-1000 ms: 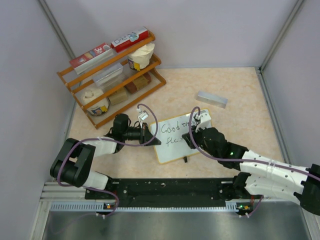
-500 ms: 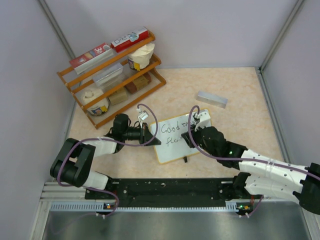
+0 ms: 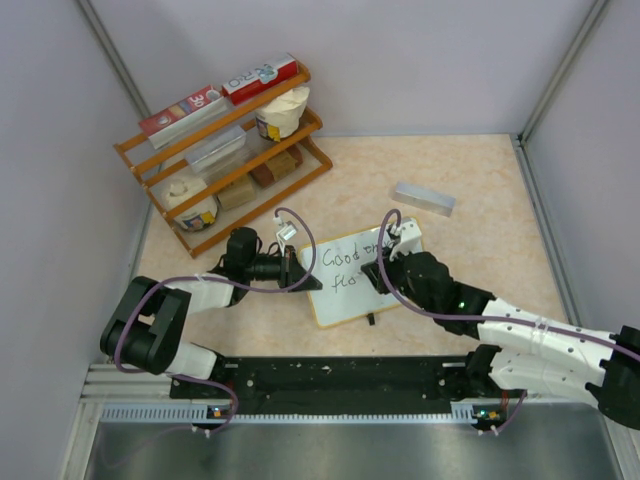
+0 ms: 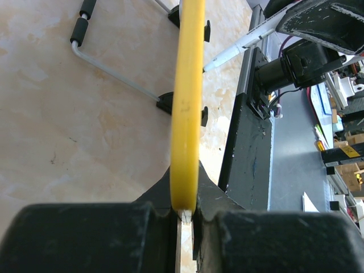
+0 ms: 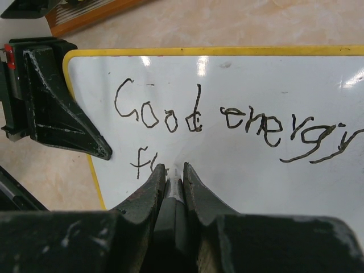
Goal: Write a sentence on the whiteboard
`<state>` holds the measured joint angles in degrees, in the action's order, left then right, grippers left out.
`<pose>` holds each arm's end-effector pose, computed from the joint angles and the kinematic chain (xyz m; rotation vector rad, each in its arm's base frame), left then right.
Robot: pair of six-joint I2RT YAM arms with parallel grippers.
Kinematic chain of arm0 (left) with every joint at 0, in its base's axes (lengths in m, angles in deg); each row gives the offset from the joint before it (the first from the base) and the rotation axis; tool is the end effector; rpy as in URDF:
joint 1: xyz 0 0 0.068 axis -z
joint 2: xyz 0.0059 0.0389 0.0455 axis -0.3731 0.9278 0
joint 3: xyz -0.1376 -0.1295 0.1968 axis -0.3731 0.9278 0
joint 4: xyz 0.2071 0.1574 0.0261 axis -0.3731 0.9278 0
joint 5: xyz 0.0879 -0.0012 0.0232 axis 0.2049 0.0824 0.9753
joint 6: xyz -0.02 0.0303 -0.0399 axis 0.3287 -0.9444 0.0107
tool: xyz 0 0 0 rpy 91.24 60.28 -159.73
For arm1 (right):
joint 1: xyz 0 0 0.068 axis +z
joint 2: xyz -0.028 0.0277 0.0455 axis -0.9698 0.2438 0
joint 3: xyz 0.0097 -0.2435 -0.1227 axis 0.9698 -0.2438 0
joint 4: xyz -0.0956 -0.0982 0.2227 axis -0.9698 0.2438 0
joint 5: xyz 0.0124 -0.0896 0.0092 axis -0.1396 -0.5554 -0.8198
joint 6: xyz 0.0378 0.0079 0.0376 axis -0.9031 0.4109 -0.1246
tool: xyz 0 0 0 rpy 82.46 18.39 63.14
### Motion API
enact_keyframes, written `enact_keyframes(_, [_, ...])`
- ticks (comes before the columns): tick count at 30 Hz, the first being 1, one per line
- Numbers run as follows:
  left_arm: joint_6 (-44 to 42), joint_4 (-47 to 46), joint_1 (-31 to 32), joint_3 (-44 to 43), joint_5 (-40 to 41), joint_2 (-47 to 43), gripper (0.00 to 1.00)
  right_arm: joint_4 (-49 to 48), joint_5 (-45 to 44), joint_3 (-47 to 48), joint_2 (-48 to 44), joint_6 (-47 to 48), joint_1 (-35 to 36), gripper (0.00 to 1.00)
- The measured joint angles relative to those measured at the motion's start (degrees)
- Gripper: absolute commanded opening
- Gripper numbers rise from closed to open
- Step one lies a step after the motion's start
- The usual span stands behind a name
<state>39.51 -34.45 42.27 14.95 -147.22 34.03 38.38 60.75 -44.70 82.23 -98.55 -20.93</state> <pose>0.2238 -0.1160 0.1609 0.6655 2.0129 -1.5204 0.1333 0.1722 0.2521 -0.3238 1.9364 0.6476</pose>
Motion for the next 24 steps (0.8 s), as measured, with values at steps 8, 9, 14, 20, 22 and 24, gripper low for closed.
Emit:
enact_keyframes(8, [0.0, 0.0, 0.0, 0.0, 0.0, 0.0, 0.0, -0.9, 1.8, 0.0, -0.3, -0.4, 0.0, 0.0])
enact_keyframes(9, [0.0, 0.0, 0.0, 0.0, 0.0, 0.0, 0.0, -0.9, 2.1, 0.0, -0.7, -0.4, 0.0, 0.0])
enact_keyframes(14, [0.0, 0.0, 0.1, 0.0, 0.0, 0.0, 0.0, -0.9, 2.8, 0.0, -3.5, -0.3, 0.0, 0.0])
enact_keyframes(20, [0.0, 0.0, 0.1, 0.0, 0.0, 0.0, 0.0, 0.1, 2.7, 0.0, -4.2, -0.3, -1.8, 0.0])
enact_keyframes(22, [0.0, 0.0, 0.1, 0.0, 0.0, 0.0, 0.0, 0.4, 2.6, 0.0, -4.2, -0.3, -2.4, 0.0])
enact_keyframes(24, [0.0, 0.0, 0.1, 0.0, 0.0, 0.0, 0.0, 0.4, 2.6, 0.0, -4.2, -0.3, -2.5, 0.0])
